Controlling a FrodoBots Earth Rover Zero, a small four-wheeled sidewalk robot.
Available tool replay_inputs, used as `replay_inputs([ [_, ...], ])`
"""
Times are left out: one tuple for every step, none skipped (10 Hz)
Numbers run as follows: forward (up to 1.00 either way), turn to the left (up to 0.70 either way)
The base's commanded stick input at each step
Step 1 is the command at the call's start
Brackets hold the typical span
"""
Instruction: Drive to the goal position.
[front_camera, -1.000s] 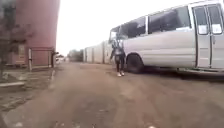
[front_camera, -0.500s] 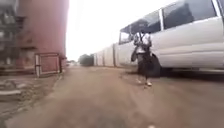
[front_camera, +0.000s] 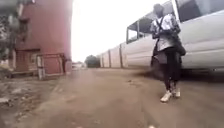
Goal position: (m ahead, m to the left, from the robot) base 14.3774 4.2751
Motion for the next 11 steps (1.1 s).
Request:
replay_inputs([
  [1.00, 0.21],
  [1.00, 0.27],
  [1.00, 0.27],
  [1.00, 0.27],
  [1.00, 0.06],
  [1.00, 0.00],
  [1.00, 0.00],
  [1.00, 0.02],
  [1.00, 0.21],
  [1.00, 0.27],
  [1.00, 0.23],
])
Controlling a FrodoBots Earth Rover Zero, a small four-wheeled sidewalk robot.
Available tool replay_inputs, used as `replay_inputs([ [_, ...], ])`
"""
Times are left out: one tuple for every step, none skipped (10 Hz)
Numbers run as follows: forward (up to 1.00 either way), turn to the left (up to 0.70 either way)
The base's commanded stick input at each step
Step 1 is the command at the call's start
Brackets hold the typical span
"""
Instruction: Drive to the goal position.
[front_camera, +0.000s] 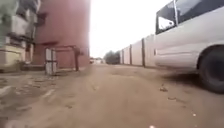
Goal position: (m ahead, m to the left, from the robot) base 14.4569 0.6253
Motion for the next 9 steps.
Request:
replay_inputs([
  [1.00, 0.04],
  [1.00, 0.00],
  [1.00, 0.00],
  [1.00, 0.00],
  [1.00, 0.00],
  [1.00, 0.00],
  [1.00, 0.00],
  [1.00, 0.00],
  [1.00, 0.00],
])
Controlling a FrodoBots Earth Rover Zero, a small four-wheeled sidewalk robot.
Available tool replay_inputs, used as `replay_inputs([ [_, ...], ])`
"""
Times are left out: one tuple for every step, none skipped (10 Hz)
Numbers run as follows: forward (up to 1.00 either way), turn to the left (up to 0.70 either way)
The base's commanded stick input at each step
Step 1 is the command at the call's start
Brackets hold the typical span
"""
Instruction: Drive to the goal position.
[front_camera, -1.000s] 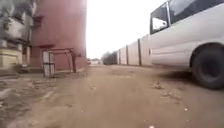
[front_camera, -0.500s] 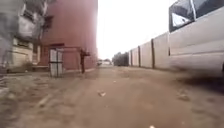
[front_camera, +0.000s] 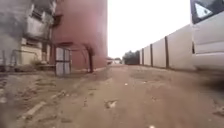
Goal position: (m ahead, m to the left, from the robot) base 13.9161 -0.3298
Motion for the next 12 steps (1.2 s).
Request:
replay_inputs([
  [1.00, 0.00],
  [1.00, 0.00],
  [1.00, 0.00],
  [1.00, 0.00],
  [1.00, -0.08],
  [1.00, -0.27],
  [1.00, -0.08],
  [1.00, 0.00],
  [1.00, 0.00],
  [1.00, 0.00],
  [1.00, -0.27],
  [1.00, -0.27],
])
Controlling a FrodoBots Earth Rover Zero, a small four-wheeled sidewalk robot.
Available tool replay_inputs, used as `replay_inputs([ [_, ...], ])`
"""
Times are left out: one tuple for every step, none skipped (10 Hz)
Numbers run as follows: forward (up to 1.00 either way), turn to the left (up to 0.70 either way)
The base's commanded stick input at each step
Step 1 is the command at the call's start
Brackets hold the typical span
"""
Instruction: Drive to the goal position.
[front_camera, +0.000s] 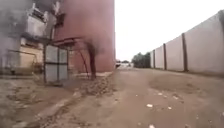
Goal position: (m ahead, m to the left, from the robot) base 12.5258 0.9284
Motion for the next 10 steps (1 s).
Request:
replay_inputs([
  [1.00, -0.27],
  [1.00, -0.27],
  [1.00, -0.27],
  [1.00, -0.27],
  [1.00, -0.27],
  [1.00, -0.27],
  [1.00, -0.11],
  [1.00, -0.08],
  [1.00, -0.27],
  [1.00, -0.27],
])
